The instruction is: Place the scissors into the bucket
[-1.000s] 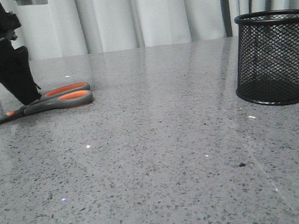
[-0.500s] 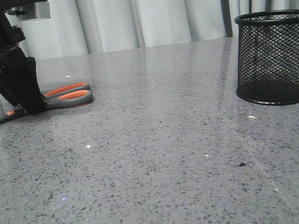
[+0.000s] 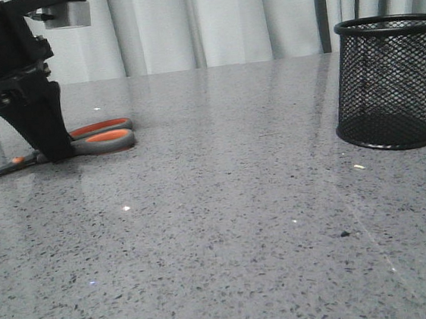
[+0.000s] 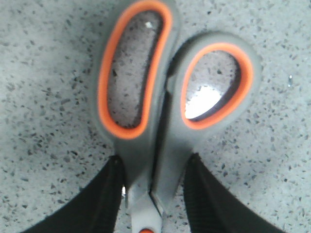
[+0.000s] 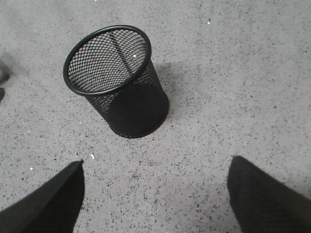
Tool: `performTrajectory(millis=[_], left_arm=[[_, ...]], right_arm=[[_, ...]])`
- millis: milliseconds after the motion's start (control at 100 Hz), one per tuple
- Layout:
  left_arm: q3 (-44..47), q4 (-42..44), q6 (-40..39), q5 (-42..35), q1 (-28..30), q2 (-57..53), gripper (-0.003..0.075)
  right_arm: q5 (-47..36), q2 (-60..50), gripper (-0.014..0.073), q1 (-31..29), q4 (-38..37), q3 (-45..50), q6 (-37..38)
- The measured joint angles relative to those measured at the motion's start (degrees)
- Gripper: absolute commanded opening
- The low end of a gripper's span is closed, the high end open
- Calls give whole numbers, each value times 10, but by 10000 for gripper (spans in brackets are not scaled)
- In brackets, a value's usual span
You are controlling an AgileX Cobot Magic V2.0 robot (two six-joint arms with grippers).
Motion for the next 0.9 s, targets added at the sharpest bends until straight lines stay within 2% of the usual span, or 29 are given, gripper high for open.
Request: performTrajectory(millis=[110, 210, 420, 560, 700, 820, 900], left_arm=[[-1, 0, 0, 5, 0, 0, 39], [-1, 0, 0, 6, 0, 0, -10], [-10, 0, 0, 14, -2, -13, -13], [-51, -2, 0, 10, -6, -51, -13], [-99, -2, 0, 4, -28, -98, -13], [-126, -2, 0, -8, -71, -139, -13], [-133, -2, 8, -24, -109, -165, -13]], right_arm=[[7, 0, 540, 0, 1, 0, 0], [12, 0, 540, 0, 2, 0, 0], [15, 0, 540, 0, 25, -10, 0], [16, 0, 540, 0, 67, -34, -37], [8, 0, 540, 0, 188, -59, -131], [-7, 0, 540, 0, 374, -73, -273], [-15, 1, 540, 0, 476, -82, -342]])
